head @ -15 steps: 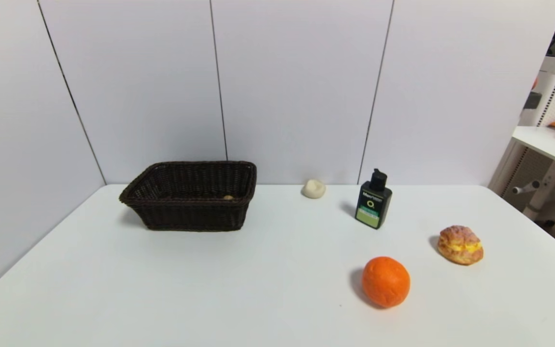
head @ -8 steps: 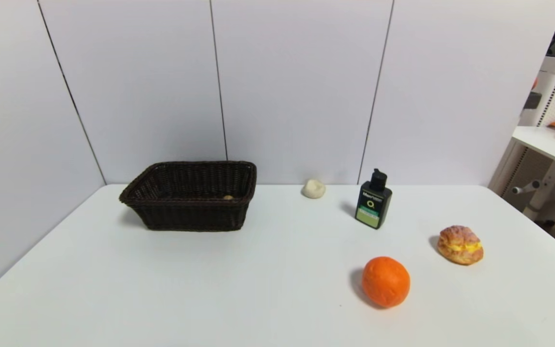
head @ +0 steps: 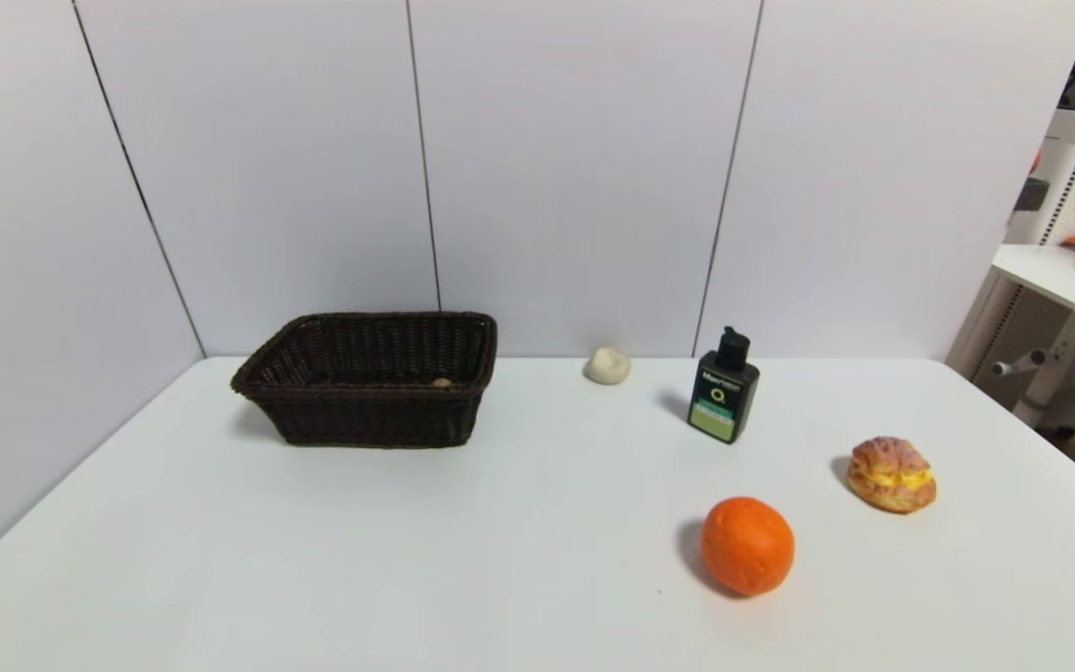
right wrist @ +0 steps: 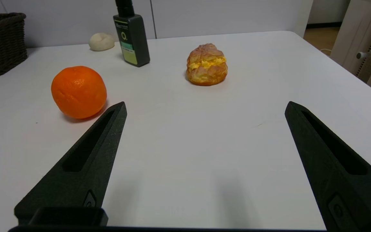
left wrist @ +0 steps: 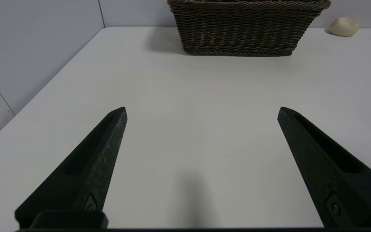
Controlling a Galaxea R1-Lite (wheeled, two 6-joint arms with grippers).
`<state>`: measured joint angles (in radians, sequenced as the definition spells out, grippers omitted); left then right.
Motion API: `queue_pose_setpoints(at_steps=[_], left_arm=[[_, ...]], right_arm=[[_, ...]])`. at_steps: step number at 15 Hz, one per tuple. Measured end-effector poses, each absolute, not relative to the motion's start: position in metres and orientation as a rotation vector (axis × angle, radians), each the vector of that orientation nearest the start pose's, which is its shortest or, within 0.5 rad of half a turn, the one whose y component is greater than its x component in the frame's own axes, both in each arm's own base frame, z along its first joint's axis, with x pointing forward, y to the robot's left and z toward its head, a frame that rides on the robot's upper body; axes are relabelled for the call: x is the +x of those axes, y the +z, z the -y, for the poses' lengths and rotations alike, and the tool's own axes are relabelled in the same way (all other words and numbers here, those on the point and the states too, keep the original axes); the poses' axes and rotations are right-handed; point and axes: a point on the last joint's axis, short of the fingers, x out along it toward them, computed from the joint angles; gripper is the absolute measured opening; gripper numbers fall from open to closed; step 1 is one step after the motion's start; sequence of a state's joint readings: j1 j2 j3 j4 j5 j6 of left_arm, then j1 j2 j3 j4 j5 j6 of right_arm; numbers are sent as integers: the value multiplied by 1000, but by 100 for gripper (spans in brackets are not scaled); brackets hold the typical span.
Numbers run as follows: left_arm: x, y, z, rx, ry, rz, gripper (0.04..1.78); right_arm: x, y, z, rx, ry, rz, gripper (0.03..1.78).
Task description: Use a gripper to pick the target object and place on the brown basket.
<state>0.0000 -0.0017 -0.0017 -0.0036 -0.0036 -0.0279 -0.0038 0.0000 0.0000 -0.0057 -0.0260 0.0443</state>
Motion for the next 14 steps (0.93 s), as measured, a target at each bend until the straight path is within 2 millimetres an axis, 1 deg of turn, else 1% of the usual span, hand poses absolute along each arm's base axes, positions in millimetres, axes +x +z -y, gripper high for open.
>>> queue_pose_setpoints(at_steps=[14], left_arm=[[-23,76,0,-27,-3,7,169]], right_arm=[[-23,76,1,50,-36,6,170]])
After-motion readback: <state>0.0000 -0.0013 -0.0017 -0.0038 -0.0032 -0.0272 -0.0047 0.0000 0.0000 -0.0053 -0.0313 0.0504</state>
